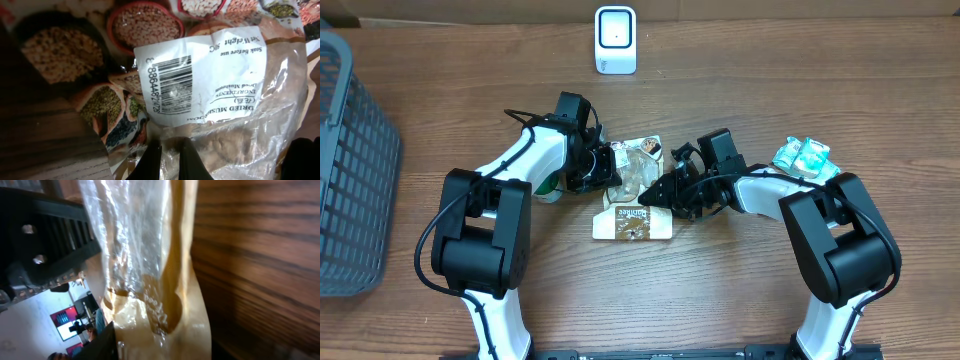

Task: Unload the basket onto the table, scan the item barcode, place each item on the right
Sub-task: 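Grasp the snack bag with both grippers, left at the barcode label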

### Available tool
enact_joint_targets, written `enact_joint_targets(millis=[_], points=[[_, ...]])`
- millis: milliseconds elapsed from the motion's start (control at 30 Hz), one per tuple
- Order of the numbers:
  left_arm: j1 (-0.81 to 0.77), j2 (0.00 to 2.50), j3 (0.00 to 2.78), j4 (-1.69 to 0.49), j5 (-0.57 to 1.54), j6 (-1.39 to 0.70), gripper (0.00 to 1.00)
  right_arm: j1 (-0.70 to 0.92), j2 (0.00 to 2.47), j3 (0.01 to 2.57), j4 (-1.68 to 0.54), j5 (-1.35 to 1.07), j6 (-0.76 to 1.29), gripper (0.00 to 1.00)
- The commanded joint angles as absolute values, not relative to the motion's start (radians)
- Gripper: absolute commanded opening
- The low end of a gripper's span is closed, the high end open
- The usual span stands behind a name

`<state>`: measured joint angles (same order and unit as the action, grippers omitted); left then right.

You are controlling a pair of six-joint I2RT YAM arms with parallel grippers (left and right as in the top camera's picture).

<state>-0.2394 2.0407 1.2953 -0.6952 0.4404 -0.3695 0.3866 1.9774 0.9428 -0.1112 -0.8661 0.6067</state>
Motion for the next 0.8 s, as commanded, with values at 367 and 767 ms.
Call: enact_joint_targets(millis=[367,767], points=[[-0.235,2.104,1.27,-0.713,0.379,-0.351,0.04,0.422,1.994,0.937,-0.031,-0.876,0.599,0.3],[-0.234,2.103,1.277,-0.714,0.379,-0.297,0.04,0.417,1.994,0.937,-0.031,-0.873,0.594,0.13]])
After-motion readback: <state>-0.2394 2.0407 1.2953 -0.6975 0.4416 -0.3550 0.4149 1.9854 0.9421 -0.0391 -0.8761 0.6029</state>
